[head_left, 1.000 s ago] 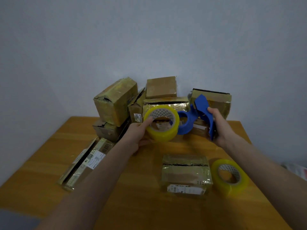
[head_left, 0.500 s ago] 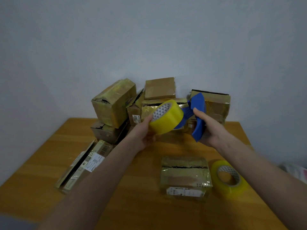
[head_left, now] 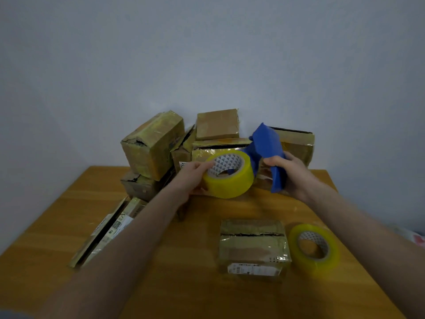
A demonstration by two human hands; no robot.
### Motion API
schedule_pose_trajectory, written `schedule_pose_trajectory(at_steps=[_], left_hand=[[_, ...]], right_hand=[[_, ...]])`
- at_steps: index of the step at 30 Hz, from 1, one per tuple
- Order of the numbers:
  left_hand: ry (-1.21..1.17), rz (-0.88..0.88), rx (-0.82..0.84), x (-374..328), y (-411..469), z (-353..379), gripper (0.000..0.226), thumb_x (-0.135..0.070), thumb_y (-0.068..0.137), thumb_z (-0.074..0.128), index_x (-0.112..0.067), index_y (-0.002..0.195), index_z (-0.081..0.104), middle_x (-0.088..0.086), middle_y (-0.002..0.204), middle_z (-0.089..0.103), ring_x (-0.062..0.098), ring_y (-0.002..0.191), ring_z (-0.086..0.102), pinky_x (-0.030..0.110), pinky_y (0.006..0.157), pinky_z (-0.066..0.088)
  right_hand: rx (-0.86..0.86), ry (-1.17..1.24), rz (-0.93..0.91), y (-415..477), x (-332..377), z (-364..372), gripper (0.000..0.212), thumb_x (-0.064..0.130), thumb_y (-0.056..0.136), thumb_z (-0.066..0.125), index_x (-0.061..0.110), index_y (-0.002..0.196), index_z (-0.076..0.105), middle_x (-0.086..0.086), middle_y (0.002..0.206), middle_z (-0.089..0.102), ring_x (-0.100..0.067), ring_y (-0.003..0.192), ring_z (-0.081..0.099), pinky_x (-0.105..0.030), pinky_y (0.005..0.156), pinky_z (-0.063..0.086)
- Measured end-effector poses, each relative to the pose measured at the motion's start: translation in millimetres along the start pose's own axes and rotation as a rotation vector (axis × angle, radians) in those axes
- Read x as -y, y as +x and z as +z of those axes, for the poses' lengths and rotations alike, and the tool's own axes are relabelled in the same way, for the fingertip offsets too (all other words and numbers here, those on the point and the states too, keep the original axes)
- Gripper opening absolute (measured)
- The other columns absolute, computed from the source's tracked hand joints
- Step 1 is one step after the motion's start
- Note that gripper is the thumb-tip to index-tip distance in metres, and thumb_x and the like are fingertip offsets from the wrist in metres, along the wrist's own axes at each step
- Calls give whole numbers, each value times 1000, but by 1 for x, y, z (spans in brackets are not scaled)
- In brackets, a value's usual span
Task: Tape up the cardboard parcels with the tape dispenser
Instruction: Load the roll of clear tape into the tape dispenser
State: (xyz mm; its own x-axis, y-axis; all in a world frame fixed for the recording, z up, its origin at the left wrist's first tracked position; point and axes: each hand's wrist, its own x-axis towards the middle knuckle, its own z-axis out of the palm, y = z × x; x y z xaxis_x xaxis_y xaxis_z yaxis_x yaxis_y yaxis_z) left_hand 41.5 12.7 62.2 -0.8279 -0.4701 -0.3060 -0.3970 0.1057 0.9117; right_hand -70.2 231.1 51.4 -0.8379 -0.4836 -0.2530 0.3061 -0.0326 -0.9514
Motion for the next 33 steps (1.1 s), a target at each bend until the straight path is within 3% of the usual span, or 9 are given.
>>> schedule_pose_trajectory(at_steps=[4, 9, 14, 18, 21, 24, 26, 29, 33], left_hand=[[100, -146, 135, -12, 6, -13, 35, -47, 88, 61, -20, 110, 60, 7, 107, 64, 22, 90, 66, 28, 55, 55], [-205, -392, 173, 4, 5, -5, 32, -44, 89, 59, -14, 99, 59, 5, 64, 66, 16, 52, 63, 20, 42, 46], [-368, -430, 150, 8, -1, 7, 36, -44, 92, 55, -16, 113, 54, 14, 100, 54, 22, 71, 58, 23, 40, 48], [-411, -303, 140, 2, -10, 14, 35, -48, 94, 49, -22, 113, 65, 10, 112, 50, 24, 89, 59, 27, 49, 54], [-515, -176, 193, -2, -14, 17, 32, -42, 94, 55, -23, 119, 59, 11, 122, 49, 27, 101, 62, 32, 62, 57], [-460, -20, 381, -3, -17, 12, 43, -22, 94, 55, -27, 136, 44, 3, 128, 48, 21, 104, 64, 28, 74, 56], [-312, 113, 487, -1, -16, 7, 68, -10, 89, 60, -32, 146, 31, -1, 131, 47, 19, 108, 63, 29, 84, 55], [28, 326, 462, -3, -21, 5, 82, -15, 76, 75, -49, 139, 36, 0, 139, 41, 23, 113, 58, 37, 92, 53], [487, 722, 248, -13, -26, 4, 71, -28, 80, 74, -53, 135, 36, -8, 147, 36, 16, 108, 58, 24, 77, 53]], right_hand=[[50, -86, -26, -3, -4, -9, 52, 21, 73, 76, 23, 122, 57, -3, 103, 62, -22, 88, 60, -38, 77, 52], [98, -98, -72, -4, -11, -10, 49, 18, 77, 74, 36, 119, 56, 2, 109, 60, -19, 94, 59, -35, 75, 52], [52, -36, 35, -5, -21, 0, 52, 21, 77, 77, 24, 123, 53, -2, 103, 65, -18, 75, 70, -37, 69, 57], [25, 108, 150, -5, -31, 6, 57, 24, 76, 78, 16, 126, 53, -7, 103, 66, -21, 78, 64, -34, 64, 54], [21, 217, 267, -6, -36, 10, 60, 28, 72, 79, 14, 125, 56, -13, 122, 63, -26, 93, 62, -35, 75, 53], [7, 341, 358, -8, -37, 12, 56, 30, 72, 78, 16, 122, 59, -11, 113, 65, -25, 84, 67, -34, 69, 57], [0, 420, 400, -9, -38, 15, 53, 30, 73, 78, 15, 120, 59, -13, 111, 65, -27, 73, 71, -36, 59, 58], [5, 472, 461, -10, -38, 20, 59, 31, 72, 79, 15, 124, 56, -16, 113, 66, -31, 74, 73, -39, 56, 58], [-1, 474, 477, -12, -32, 19, 56, 30, 72, 80, 14, 122, 58, -17, 109, 67, -33, 71, 72, -40, 54, 58]])
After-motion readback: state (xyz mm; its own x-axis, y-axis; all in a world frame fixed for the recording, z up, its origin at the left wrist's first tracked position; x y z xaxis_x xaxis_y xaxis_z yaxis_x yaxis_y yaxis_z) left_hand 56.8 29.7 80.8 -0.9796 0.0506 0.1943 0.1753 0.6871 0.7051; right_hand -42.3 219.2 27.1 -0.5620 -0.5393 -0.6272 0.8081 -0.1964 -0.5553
